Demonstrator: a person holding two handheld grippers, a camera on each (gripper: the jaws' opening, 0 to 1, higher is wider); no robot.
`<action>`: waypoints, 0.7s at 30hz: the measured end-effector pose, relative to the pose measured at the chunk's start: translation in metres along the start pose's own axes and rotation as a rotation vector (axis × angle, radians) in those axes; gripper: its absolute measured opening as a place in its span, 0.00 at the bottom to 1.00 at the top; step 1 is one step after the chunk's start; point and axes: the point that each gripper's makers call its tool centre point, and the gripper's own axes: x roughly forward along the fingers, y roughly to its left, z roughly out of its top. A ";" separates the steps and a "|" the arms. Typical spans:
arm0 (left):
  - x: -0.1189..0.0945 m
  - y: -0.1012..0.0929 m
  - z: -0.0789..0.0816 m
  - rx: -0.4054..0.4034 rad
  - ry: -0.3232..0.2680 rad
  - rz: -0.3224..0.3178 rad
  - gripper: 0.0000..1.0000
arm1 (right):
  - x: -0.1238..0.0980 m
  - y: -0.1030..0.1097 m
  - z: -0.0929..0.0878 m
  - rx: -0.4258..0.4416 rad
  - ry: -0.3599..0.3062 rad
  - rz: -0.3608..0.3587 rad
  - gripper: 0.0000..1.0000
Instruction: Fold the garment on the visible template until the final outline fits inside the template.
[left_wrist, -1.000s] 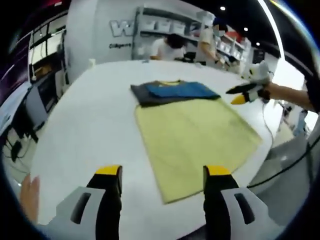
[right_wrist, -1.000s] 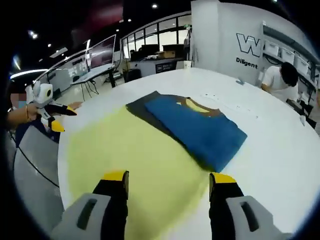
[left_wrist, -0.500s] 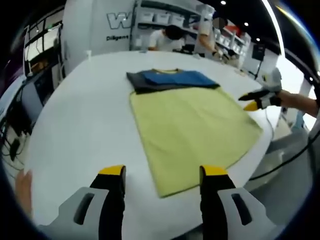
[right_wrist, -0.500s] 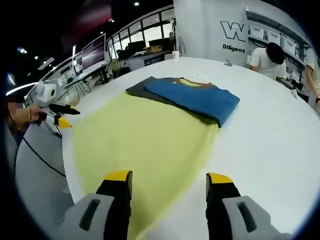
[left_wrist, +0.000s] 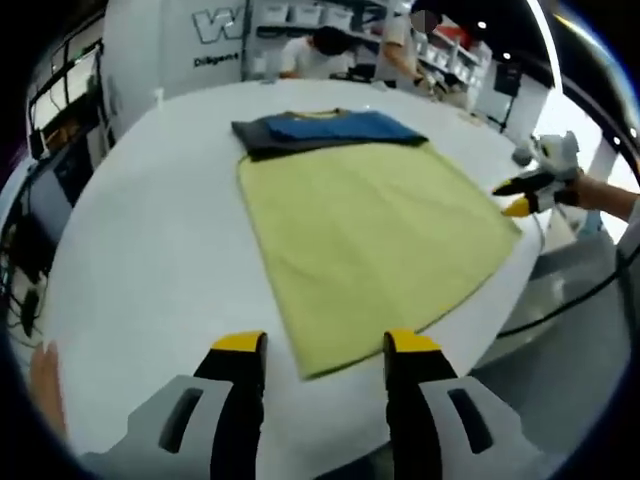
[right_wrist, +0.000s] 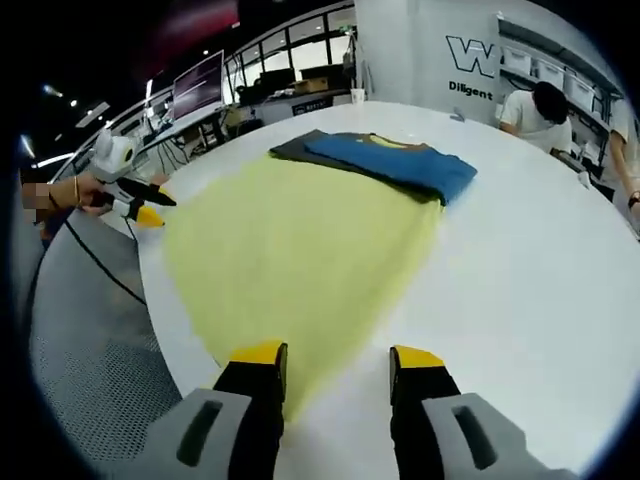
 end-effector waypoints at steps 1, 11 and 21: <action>0.000 0.001 0.000 -0.005 -0.002 0.002 0.38 | -0.001 0.000 -0.001 0.001 0.001 0.000 0.34; -0.006 0.006 -0.008 -0.108 0.006 0.025 0.18 | -0.013 0.011 -0.018 0.043 0.026 0.011 0.23; -0.004 0.012 -0.013 -0.132 0.004 0.038 0.04 | -0.013 0.021 -0.023 0.050 0.040 0.019 0.13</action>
